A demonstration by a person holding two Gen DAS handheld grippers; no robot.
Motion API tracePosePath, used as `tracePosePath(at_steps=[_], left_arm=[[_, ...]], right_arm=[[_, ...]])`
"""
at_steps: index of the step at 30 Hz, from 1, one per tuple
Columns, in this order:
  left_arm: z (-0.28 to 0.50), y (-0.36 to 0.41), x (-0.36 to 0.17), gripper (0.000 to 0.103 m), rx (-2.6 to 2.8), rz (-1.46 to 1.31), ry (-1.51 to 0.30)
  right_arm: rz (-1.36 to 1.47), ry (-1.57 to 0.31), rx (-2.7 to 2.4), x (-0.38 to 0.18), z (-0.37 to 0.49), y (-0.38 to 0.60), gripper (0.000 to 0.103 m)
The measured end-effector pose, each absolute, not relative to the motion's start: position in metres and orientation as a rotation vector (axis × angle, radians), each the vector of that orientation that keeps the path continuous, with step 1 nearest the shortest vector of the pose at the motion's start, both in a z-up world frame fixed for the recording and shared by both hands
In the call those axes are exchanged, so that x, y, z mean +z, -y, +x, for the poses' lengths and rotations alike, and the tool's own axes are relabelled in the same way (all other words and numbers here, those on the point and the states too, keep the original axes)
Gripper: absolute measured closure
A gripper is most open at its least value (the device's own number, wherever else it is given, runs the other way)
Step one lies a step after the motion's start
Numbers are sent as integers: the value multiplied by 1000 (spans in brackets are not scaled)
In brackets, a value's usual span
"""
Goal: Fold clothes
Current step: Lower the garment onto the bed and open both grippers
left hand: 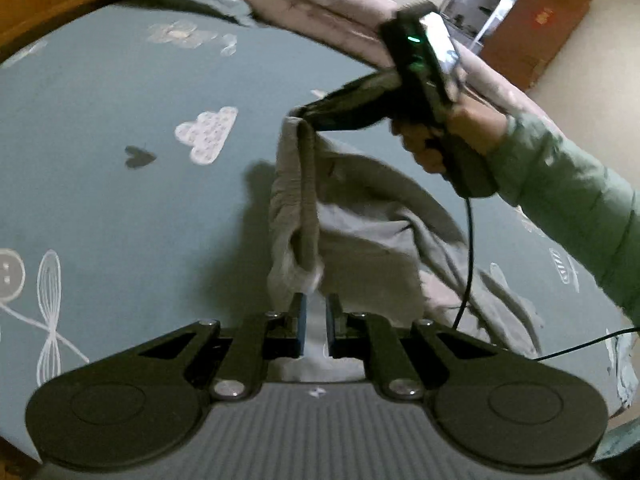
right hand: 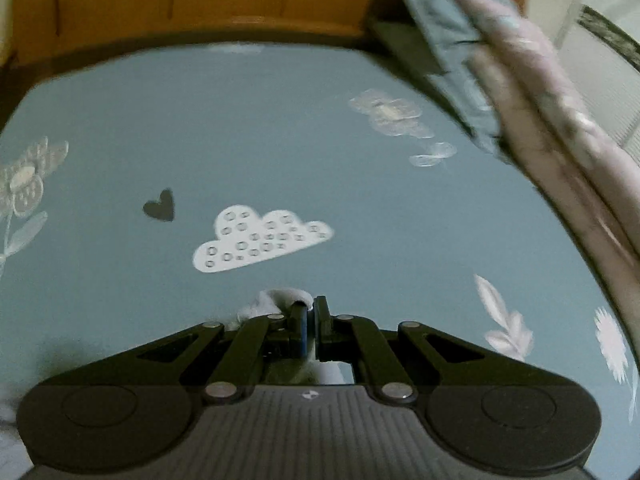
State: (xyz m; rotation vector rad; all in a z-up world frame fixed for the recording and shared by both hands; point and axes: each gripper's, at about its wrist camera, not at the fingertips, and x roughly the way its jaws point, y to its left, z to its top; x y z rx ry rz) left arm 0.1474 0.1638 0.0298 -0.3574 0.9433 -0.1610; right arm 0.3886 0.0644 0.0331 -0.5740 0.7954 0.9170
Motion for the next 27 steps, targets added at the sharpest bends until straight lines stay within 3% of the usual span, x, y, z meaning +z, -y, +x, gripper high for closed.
tracePosePath(at_steps=[10,14,17,21,27], left_arm=[[150,-161,15,95,-85,-256,-953],[149,-154,13,95,-65,-181,-943],[153,-155,9,95,-69,-162,-937],[161,-145,5,94,-109,-121,-933],[183,-106,-1,91,-207,-21,-933]], right_arm=[[-660,-826,887,-5,389,-112,96],[-652,-849,885,-5,386,-97,78],[-505,-845,905,20,383,-49,67],[-316,-848,816,48,369,57,67],[-264,-954,597,45,293,197,67]])
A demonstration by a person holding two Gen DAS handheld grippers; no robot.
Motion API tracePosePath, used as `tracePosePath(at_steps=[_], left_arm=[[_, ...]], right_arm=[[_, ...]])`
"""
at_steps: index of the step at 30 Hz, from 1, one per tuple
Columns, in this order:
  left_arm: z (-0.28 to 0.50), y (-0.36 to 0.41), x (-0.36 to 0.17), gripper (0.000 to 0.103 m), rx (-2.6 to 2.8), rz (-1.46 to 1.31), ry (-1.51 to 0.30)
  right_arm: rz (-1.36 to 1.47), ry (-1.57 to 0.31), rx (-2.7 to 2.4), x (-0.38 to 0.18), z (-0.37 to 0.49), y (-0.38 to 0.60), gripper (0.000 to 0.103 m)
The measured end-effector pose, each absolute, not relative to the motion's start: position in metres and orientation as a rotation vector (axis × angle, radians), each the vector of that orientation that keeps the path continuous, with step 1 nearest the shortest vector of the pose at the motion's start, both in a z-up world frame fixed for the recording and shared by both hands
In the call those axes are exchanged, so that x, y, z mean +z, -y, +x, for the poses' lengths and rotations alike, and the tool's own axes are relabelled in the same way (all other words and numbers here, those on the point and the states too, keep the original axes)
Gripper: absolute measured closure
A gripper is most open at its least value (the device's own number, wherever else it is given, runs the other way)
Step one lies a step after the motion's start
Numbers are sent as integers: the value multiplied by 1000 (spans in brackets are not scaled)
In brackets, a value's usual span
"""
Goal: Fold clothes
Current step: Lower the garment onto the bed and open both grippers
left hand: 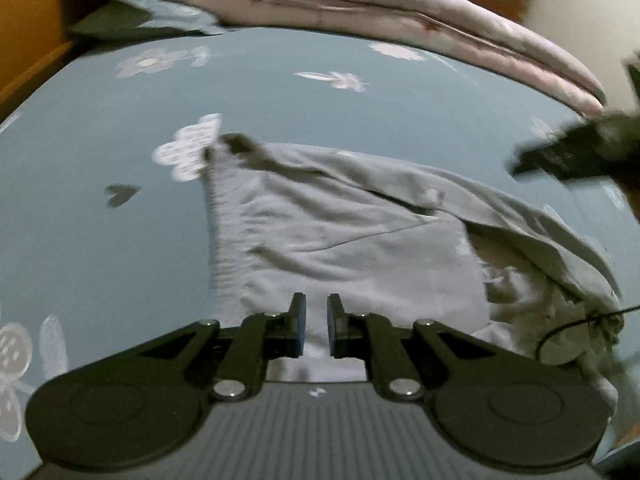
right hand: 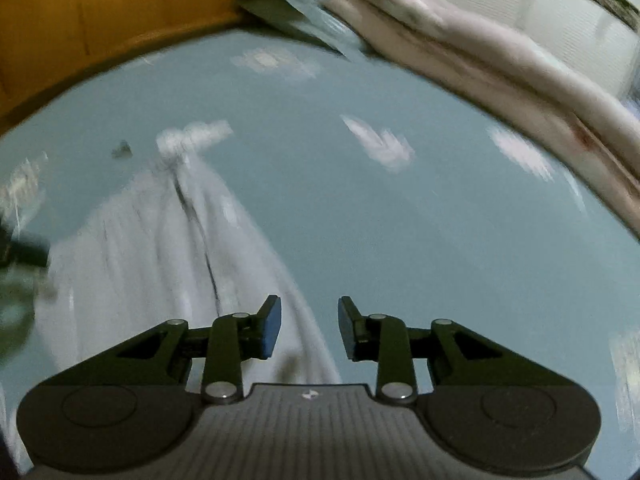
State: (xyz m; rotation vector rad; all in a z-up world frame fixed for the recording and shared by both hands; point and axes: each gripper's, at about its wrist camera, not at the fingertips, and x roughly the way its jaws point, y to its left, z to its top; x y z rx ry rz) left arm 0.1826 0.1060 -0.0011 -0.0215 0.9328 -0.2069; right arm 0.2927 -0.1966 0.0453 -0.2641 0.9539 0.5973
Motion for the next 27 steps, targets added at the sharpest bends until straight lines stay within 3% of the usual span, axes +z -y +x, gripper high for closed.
tracePosePath(at_steps=[7,12,17,19,27], left_arm=[[201,-58,-10,90,-281,106,-951],[205,-33,-9,89,-323,172,-959],[201,-14,-5,73,-349,212,-944],[198,-8,-3,73,-350,221,-940],[191,-2,-4,73,-340,217,-952]], right_arm=[[-242,-1061,490,32,196,249,68],[-175,-1112,481,17,180,258,68],[-264,-1141,527,9,177,246,90],[-300,-1149,541,7,179,243,98],[-319,-1034,487,47,217,264,100]])
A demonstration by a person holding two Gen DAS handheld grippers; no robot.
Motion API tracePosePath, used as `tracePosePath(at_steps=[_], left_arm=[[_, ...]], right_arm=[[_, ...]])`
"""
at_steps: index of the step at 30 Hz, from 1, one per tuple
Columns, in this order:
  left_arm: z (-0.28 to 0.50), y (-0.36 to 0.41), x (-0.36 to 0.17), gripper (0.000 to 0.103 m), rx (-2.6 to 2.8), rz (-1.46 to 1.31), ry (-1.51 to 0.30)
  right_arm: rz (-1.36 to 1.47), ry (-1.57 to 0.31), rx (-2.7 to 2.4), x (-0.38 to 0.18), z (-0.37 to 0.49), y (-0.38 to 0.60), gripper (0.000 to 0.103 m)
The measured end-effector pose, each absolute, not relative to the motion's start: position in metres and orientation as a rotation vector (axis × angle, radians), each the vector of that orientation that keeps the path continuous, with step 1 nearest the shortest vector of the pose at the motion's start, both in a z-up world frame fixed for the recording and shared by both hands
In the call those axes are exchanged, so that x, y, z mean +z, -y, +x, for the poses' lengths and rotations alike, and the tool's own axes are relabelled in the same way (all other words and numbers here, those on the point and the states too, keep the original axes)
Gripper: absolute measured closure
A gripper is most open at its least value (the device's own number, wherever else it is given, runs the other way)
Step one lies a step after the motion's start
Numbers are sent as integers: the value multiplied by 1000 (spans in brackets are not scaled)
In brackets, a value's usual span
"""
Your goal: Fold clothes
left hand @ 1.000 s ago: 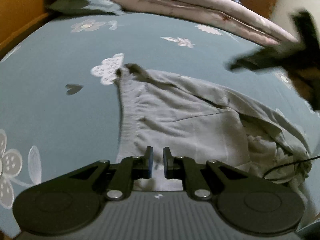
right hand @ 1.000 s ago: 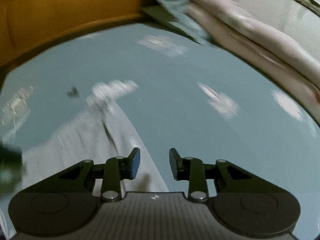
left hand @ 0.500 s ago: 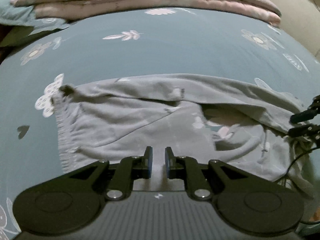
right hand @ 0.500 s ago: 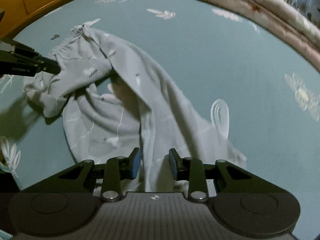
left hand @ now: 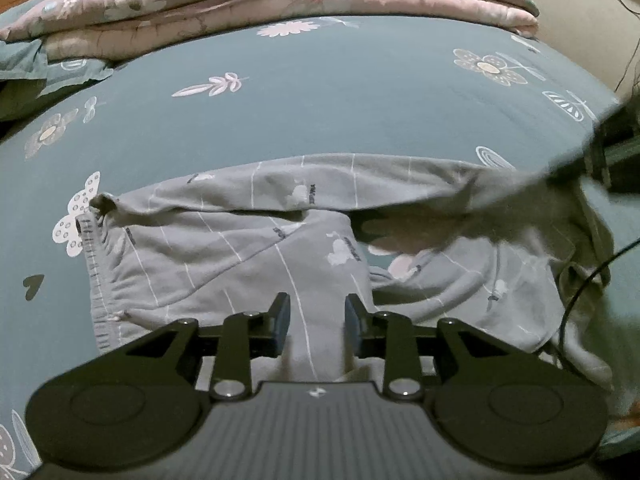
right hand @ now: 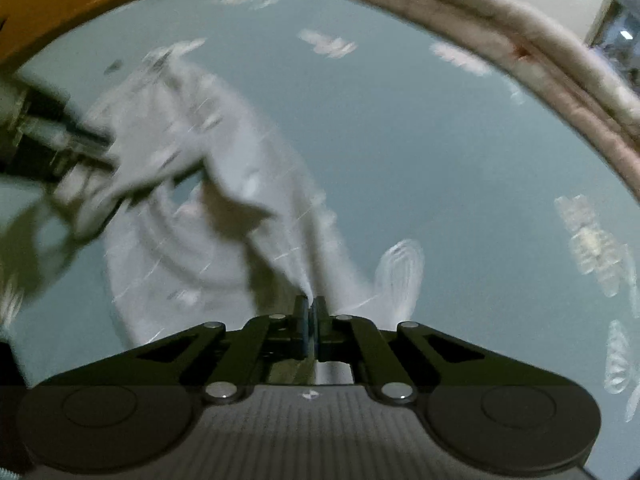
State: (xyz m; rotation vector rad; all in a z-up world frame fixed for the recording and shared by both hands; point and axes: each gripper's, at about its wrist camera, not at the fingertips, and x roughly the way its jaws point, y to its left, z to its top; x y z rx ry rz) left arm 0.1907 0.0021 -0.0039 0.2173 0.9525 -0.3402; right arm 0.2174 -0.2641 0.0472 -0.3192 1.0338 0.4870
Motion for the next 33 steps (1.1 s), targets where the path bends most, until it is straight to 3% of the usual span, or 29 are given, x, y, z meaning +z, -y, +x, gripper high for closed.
tracePosePath(at_steps=[15,25,30,33], left_arm=[[168,-17,3,73,-265,172,-946],[150,-44,4,73,-175,113,-953],[147,-56,8,73,-163,85,-941],[150,-58,10,72,-176,99,-927]], right_arm=[[-577,-915,195,24,392,282,100],[-676,-854,54,-12,479,237,99],[-610,-927,119,-20,463,242,83],[-464,-910,164,7,424,278,65]])
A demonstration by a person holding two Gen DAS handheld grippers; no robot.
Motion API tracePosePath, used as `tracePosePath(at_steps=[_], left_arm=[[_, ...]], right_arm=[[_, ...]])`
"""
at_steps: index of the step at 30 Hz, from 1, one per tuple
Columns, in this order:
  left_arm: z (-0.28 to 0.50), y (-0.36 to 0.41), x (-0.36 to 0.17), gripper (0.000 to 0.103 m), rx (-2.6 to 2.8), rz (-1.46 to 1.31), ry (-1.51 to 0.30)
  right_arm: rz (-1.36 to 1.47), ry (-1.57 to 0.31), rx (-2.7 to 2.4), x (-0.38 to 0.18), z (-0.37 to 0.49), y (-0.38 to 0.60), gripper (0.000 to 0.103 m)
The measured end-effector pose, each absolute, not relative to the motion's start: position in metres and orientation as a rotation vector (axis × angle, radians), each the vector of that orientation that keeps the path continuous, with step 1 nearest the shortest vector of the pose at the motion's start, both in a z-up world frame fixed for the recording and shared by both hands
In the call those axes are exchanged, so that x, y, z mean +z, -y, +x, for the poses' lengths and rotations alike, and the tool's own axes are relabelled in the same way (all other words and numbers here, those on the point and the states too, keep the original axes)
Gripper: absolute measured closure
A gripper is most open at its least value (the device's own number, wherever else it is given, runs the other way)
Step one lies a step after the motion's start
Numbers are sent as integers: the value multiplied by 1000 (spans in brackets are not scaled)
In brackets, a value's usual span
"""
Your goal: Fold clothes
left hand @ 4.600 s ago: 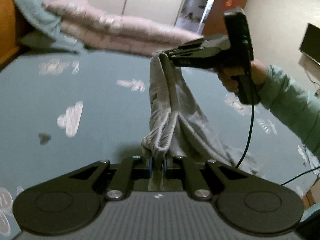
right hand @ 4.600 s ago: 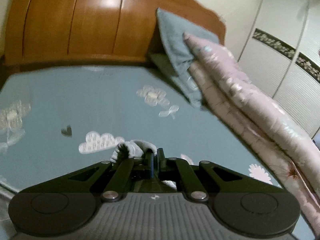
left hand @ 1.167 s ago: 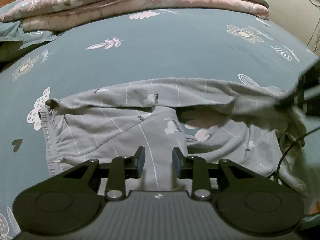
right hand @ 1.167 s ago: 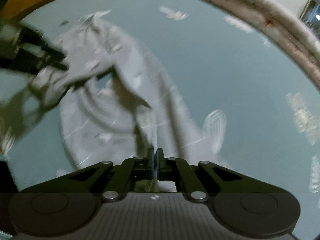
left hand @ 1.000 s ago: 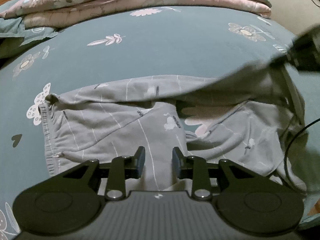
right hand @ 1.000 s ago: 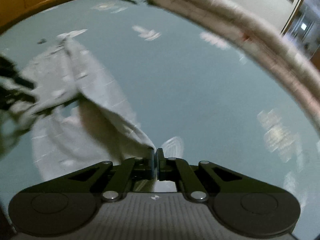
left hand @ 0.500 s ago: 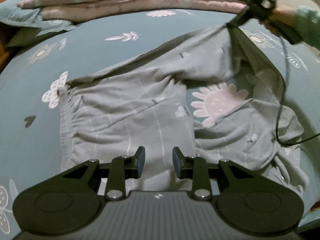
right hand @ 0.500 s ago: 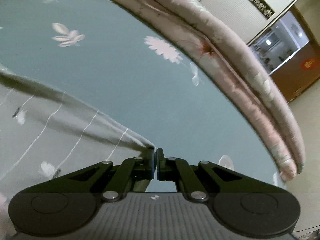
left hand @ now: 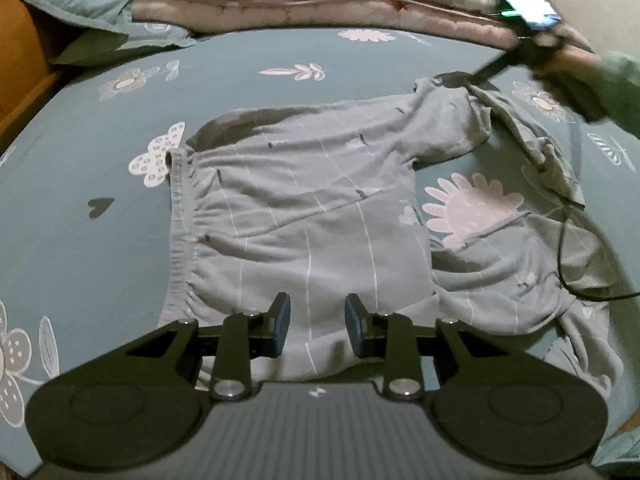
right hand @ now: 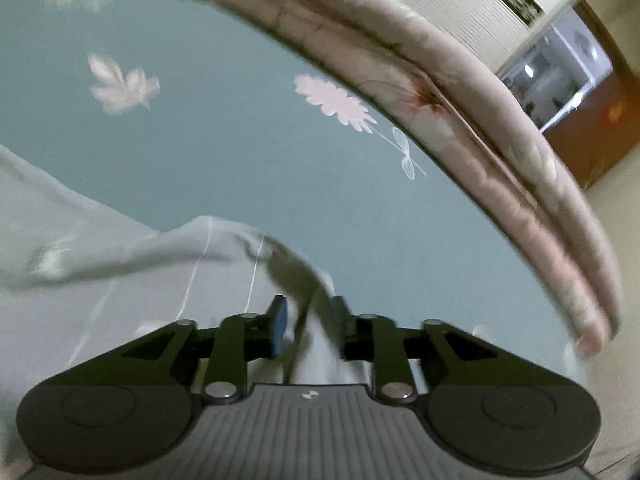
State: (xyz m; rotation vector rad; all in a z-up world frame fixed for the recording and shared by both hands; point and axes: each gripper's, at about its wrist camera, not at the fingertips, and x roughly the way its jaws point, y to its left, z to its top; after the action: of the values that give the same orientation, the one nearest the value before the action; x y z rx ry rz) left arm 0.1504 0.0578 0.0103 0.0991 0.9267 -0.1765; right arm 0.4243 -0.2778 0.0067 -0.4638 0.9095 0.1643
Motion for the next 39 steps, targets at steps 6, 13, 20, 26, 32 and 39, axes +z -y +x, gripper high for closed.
tracePosePath(at_steps=[6,13,20,26,32,39], left_arm=[[170,-42,11,70,-259,139,-907],[182,-19,15,70,-316,167,-901],[179,-12,14,69,-285,179,-926],[175,-8,14,69,-257,183,-940],[168,1,14,69,-237,193,-952],[153,7,17,69,-179,196,-967]], right_arm=[[-202,-965,103,16,338,360,60],[153,-1063,39,-31,283,407,61],[116,-1064,70,-45,287,383,99],[1,-957,24,-14,309,395,99],[-193,-895,-69,2,369,402,99],[-399,-917,-157,-16,442,400,99]])
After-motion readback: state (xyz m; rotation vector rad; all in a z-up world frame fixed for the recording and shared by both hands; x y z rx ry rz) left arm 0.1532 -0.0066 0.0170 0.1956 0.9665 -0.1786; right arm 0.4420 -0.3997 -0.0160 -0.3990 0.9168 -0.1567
